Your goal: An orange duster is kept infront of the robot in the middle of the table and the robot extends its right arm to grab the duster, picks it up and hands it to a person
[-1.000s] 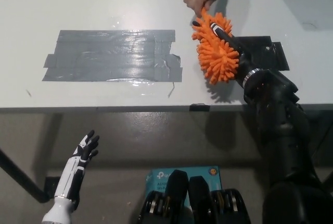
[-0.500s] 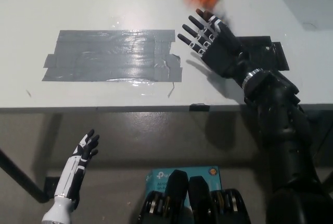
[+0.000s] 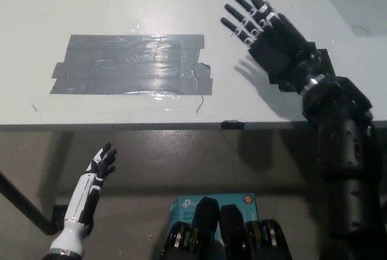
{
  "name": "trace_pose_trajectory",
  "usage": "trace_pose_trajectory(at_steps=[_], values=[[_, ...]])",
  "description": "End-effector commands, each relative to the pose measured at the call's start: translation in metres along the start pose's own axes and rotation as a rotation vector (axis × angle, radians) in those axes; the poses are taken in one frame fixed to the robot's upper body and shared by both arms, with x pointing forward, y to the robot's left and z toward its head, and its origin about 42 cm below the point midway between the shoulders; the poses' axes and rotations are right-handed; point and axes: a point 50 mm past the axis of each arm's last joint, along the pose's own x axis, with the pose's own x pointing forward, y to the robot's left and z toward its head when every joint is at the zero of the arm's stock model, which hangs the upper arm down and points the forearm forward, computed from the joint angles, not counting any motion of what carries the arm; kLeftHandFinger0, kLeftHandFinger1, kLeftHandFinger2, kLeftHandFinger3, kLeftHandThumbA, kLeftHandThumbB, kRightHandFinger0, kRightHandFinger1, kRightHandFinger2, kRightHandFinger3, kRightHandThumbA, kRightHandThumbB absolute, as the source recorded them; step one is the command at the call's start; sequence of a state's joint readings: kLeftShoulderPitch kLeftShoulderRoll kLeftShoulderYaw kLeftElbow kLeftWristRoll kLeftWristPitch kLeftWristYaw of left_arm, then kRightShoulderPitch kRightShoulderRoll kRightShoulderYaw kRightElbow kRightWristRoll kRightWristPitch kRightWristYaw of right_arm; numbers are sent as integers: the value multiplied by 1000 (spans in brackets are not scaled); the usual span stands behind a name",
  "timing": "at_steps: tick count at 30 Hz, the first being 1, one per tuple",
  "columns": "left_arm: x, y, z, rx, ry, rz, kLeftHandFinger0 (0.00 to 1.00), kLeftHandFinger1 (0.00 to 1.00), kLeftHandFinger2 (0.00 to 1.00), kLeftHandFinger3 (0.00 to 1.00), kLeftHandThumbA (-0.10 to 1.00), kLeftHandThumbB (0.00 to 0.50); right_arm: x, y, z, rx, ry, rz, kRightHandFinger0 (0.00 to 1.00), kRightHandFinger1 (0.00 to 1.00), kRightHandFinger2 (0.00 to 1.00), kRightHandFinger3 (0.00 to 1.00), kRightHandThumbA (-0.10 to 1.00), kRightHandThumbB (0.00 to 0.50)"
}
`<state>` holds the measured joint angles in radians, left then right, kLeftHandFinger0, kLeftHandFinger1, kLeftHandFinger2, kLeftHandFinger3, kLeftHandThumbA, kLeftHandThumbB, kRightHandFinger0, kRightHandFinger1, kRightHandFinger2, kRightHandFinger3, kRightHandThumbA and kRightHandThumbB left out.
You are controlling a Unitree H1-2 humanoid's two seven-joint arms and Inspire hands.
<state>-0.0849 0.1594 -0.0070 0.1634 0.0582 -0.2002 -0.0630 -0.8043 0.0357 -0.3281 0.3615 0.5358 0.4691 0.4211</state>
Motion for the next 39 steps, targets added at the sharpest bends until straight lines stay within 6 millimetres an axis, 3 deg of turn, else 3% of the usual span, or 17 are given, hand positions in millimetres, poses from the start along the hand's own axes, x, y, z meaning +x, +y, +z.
trace_pose_trajectory(at_steps=[1, 5, 9, 12, 13, 15, 19, 24, 27, 31, 39], values=[[10, 8, 11, 35, -55, -8, 1000, 1000, 1000, 1000, 971, 153, -51, 58, 70, -384, -212, 67, 1000, 1000, 1000, 1000, 739, 483], [9, 7, 9, 38, -48, -10, 1000, 1000, 1000, 1000, 950, 134, -101, 77, 80, -508, -320, 49, 1000, 1000, 1000, 1000, 720, 447], [12, 7, 7, 41, -40, -8, 1000, 1000, 1000, 1000, 913, 117, -146, 79, 65, -705, -395, -25, 1000, 1000, 1000, 1000, 754, 417], [15, 6, 7, 36, -36, -9, 1000, 1000, 1000, 1000, 881, 110, -168, 73, 51, -812, -402, -80, 1000, 1000, 1000, 1000, 815, 424], [15, 6, 7, 38, -37, -9, 1000, 1000, 1000, 1000, 879, 108, -171, 72, 49, -822, -400, -88, 1000, 1000, 1000, 1000, 768, 401], [16, 7, 6, 43, -35, -9, 1000, 1000, 1000, 1000, 873, 105, -180, 63, 35, -834, -400, -125, 1000, 1000, 1000, 1000, 794, 349], [12, 5, 4, 48, -17, -8, 991, 1000, 1000, 1000, 808, 97, -185, 41, 14, -897, -395, -241, 1000, 1000, 1000, 1000, 819, 317], [15, 5, 4, 55, -16, -9, 989, 1000, 1000, 1000, 810, 107, -184, 19, -9, -988, -376, -319, 1000, 1000, 1000, 1000, 825, 258], [21, 5, 7, 51, -23, -9, 996, 1000, 1000, 1000, 804, 108, -181, 12, -15, -975, -359, -324, 1000, 1000, 1000, 1000, 822, 259], [26, 8, 9, 58, -29, -8, 984, 1000, 1000, 1000, 800, 91, -179, -17, -36, -879, -278, -373, 1000, 1000, 1000, 1000, 788, 211], [21, 6, 7, 55, -19, -11, 965, 1000, 1000, 1000, 751, 76, -184, -50, -62, -972, -77, -398, 1000, 1000, 1000, 1000, 773, 240]])
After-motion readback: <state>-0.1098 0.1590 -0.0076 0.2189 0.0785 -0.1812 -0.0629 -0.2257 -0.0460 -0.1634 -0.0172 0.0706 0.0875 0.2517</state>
